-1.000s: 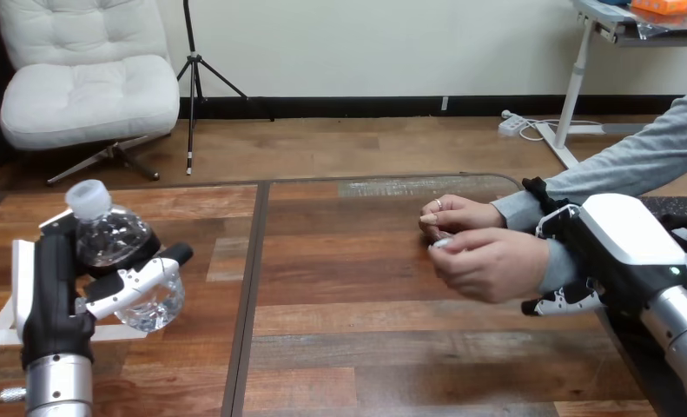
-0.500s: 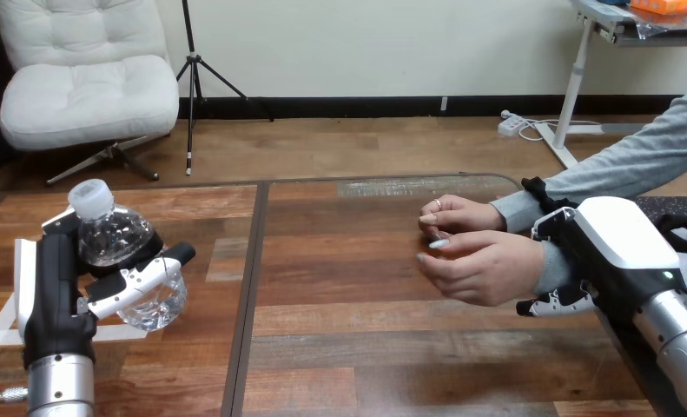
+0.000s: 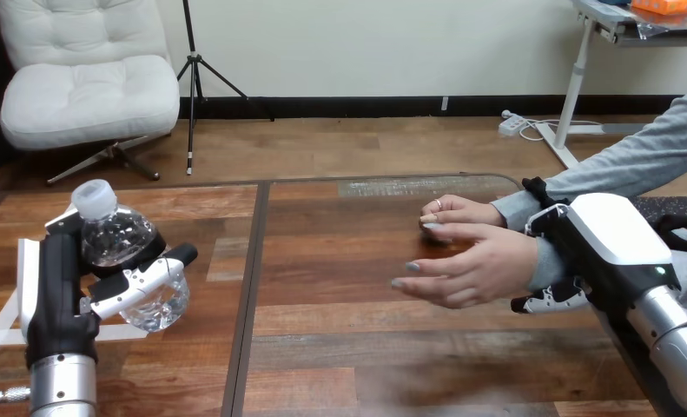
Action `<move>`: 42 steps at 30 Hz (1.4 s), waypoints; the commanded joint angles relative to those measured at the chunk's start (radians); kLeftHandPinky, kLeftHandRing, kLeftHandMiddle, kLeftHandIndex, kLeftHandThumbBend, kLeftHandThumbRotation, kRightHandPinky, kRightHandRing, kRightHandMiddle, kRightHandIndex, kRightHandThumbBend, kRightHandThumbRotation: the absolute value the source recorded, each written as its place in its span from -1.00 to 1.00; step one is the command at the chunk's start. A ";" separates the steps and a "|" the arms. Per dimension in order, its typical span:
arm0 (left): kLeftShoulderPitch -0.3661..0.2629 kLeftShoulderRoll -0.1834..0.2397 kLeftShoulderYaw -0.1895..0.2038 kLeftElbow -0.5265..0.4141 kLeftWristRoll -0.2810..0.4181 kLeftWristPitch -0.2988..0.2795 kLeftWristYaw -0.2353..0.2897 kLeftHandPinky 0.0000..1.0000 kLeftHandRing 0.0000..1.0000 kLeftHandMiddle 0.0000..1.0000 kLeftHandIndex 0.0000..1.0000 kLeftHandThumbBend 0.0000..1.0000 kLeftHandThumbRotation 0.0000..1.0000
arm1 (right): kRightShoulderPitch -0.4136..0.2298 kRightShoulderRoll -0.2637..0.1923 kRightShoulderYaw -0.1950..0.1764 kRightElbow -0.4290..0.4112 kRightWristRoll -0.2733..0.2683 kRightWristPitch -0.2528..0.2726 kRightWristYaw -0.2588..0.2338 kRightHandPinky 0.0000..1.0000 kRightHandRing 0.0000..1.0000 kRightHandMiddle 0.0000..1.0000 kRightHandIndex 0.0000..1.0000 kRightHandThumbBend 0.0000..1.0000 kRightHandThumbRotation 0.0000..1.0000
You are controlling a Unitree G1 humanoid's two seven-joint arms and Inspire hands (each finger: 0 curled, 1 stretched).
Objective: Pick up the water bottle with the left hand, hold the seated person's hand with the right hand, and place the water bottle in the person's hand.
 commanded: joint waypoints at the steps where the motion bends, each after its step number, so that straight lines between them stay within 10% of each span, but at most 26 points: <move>1: -0.067 -0.008 -0.014 -0.055 -0.005 -0.032 -0.007 -0.52 -0.42 -0.34 -0.29 0.43 -1.00 | -0.098 0.031 -0.006 0.008 0.022 -0.025 -0.022 -0.63 -0.54 -0.44 -0.42 0.77 -1.00; 21: -0.071 -0.013 -0.018 -0.064 -0.014 -0.025 -0.017 -0.55 -0.45 -0.34 -0.29 0.43 -1.00 | -0.103 0.064 -0.016 -0.014 0.078 0.018 0.087 -0.65 -0.57 -0.44 -0.41 0.53 -1.00; 42: -0.079 -0.026 -0.029 -0.062 -0.044 -0.024 -0.041 -0.54 -0.43 -0.33 -0.30 0.45 -1.00 | -0.120 0.081 -0.019 0.005 0.084 -0.006 0.092 -0.67 -0.59 -0.46 -0.44 0.52 -1.00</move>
